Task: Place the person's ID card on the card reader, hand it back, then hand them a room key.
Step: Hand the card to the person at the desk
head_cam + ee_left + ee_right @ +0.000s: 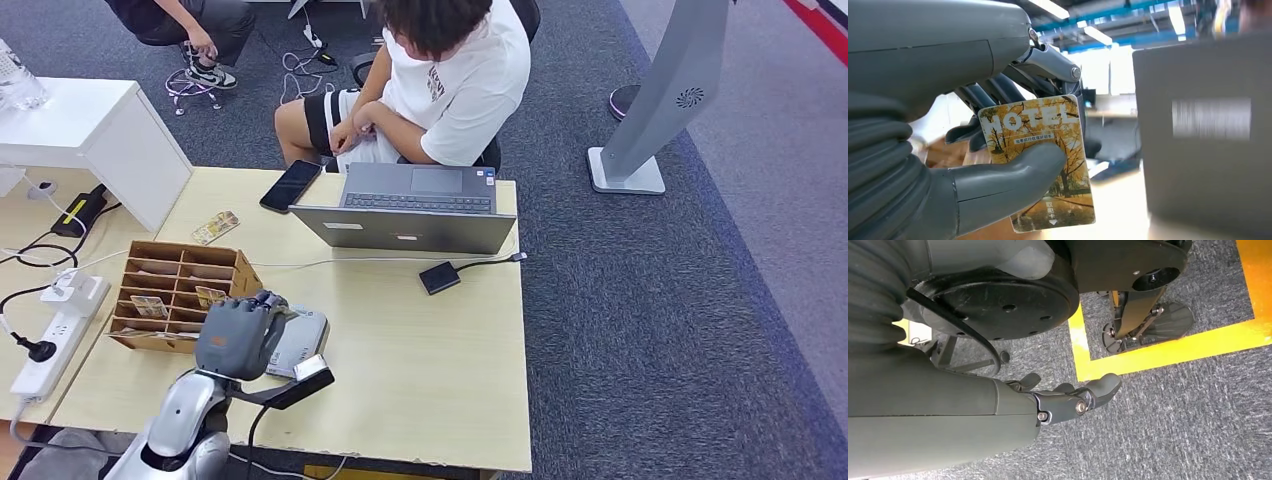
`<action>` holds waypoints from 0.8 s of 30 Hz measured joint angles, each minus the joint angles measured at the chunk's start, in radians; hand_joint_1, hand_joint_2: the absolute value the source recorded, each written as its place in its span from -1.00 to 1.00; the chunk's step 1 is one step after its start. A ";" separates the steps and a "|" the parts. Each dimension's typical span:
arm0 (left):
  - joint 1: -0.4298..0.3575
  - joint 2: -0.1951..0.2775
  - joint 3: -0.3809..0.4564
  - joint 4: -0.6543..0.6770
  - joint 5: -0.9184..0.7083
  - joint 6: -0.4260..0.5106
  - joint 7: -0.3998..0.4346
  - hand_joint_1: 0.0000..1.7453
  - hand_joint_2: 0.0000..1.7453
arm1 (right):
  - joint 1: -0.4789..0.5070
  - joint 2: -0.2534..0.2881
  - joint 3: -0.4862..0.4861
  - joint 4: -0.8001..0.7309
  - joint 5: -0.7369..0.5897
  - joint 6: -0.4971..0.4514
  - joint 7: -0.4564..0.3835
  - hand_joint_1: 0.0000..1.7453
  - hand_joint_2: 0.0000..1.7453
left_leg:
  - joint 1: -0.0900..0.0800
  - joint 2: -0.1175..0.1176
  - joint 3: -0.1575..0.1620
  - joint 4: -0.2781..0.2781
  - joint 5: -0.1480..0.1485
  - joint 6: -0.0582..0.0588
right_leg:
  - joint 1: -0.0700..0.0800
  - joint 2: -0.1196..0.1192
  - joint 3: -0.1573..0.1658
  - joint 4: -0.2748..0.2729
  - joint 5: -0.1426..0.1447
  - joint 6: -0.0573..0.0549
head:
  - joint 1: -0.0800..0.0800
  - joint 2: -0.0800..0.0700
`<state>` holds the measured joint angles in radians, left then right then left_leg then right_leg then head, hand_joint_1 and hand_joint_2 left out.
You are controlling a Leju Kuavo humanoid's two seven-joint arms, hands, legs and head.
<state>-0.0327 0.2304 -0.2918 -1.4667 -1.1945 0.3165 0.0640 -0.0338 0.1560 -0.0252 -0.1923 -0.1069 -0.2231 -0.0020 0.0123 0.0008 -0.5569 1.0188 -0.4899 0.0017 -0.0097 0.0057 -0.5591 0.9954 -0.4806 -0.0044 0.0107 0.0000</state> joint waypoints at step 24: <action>-0.624 0.086 0.065 0.205 -0.065 0.098 -0.033 1.00 1.00 | -0.010 -0.006 0.027 0.000 0.101 0.039 0.029 -1.00 1.00 | 0.000 0.000 0.000 0.000 0.005 -0.001 | 0.000 0.000 -0.001 0.000 0.004 0.000 | 0.000 0.000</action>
<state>-0.6565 0.3168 -0.2266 -1.2620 -1.2591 0.4142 0.0313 -0.0434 0.1496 0.0016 -0.1923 -0.0060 -0.1836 0.0273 0.0123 0.0008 -0.5572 1.0189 -0.4852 0.0006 -0.0096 0.0058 -0.5602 0.9957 -0.4763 -0.0046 0.0107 0.0000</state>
